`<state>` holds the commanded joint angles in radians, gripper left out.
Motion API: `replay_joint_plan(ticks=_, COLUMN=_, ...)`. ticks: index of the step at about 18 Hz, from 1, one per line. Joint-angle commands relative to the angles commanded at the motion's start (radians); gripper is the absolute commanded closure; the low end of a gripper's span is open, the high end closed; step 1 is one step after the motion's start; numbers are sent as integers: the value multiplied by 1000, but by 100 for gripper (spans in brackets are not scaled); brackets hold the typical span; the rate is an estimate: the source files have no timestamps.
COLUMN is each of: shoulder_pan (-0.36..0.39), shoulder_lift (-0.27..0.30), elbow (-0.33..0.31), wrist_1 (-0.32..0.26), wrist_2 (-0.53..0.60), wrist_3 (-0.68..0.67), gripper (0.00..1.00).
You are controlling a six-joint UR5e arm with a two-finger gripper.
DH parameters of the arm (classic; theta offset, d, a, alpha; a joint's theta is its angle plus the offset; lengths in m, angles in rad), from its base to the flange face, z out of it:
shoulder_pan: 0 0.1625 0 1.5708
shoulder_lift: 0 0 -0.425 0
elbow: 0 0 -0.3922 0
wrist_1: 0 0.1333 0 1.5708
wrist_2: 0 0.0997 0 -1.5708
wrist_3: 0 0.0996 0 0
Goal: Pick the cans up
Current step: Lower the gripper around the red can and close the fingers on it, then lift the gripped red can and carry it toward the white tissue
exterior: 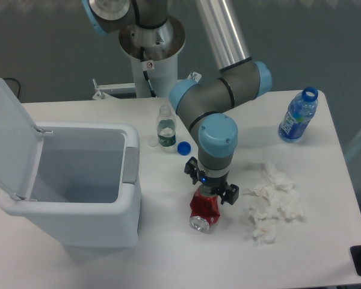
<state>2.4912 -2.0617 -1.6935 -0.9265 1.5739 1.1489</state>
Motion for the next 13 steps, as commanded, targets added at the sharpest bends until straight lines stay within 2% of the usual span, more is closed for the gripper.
replay_joint_plan(ticks=5, shoulder_pan=0, shoulder_lift=0, elbow=2, wrist_1=0, wrist_2=0, wrist_3=0, gripper=15)
replay_joint_plan(ticks=8, shoulder_pan=0, shoulder_lift=0, elbow=2, wrist_1=-2, wrist_2=0, wrist_3=2, gripper=31)
replay_joint_plan(ticks=9, shoulder_pan=0, shoulder_lift=2, elbow=2, wrist_1=-2, wrist_2=0, wrist_3=2, gripper=39)
replay_joint_plan(ticks=12, shoulder_pan=0, shoulder_lift=2, elbow=2, wrist_1=-2, wrist_2=0, wrist_3=0, gripper=52)
replay_joint_plan(ticks=13, shoulder_pan=0, shoulder_lift=2, elbow=2, wrist_1=-2, wrist_2=0, wrist_3=0, gripper=60)
